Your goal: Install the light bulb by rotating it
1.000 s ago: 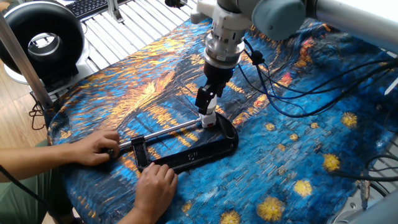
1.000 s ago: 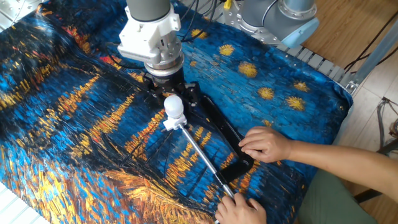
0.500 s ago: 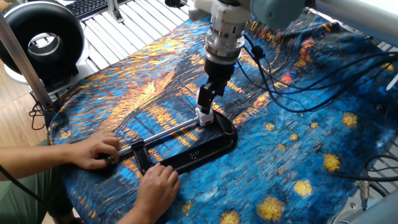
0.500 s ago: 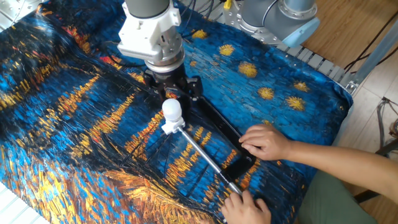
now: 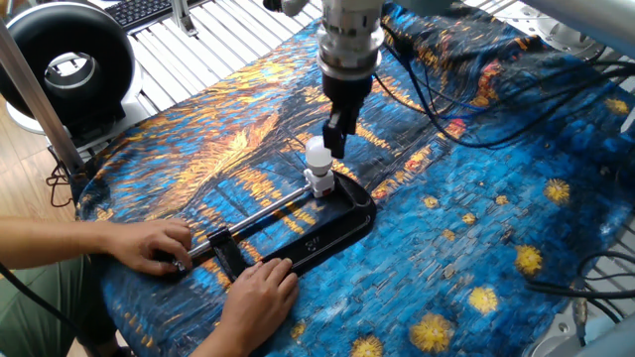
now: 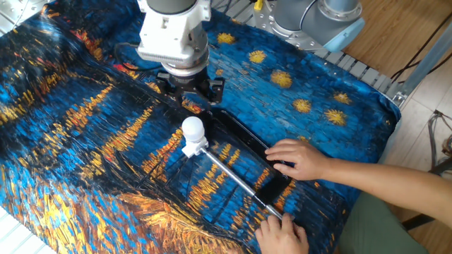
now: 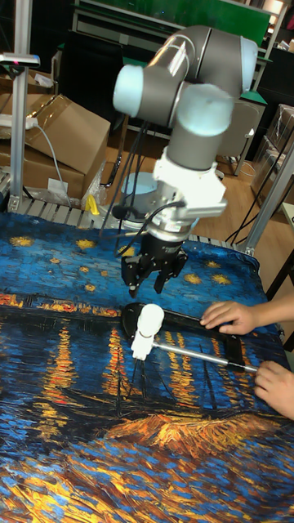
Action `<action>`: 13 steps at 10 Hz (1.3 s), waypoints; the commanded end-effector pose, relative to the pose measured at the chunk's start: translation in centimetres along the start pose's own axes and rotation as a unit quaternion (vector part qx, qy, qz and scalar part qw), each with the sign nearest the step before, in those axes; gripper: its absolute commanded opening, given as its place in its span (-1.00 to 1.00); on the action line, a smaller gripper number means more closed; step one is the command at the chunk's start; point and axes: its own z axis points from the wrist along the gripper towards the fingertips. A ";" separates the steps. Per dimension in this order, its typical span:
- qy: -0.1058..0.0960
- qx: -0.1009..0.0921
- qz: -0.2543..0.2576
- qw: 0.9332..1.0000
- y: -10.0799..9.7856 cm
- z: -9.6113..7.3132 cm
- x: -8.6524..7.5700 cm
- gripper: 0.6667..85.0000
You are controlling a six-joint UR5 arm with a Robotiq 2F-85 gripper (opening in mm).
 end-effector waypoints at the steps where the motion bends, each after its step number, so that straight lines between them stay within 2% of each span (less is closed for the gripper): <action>1: -0.016 0.043 0.059 0.997 -2.0 -3.4 -2.0 -0.06; 2: -0.009 0.050 0.104 0.993 -2.7 -4.6 -2.2 -0.38; 3: -0.012 0.045 0.138 0.989 -2.9 -5.0 -2.1 -0.60; 4: -0.025 0.030 0.182 0.983 -2.5 -5.0 -2.6 -0.75; 5: -0.031 0.033 0.212 0.976 -3.0 -4.9 -2.5 -0.99; 8: -0.032 0.052 0.221 0.973 -5.2 -4.1 -0.9 -0.99; 9: -0.035 0.053 0.217 0.974 -5.9 -3.5 -0.5 -0.99; 10: -0.045 0.040 0.219 0.974 -5.7 -3.0 -0.8 -0.99; 13: -0.029 0.048 0.214 0.975 -6.0 -2.6 -0.3 -0.99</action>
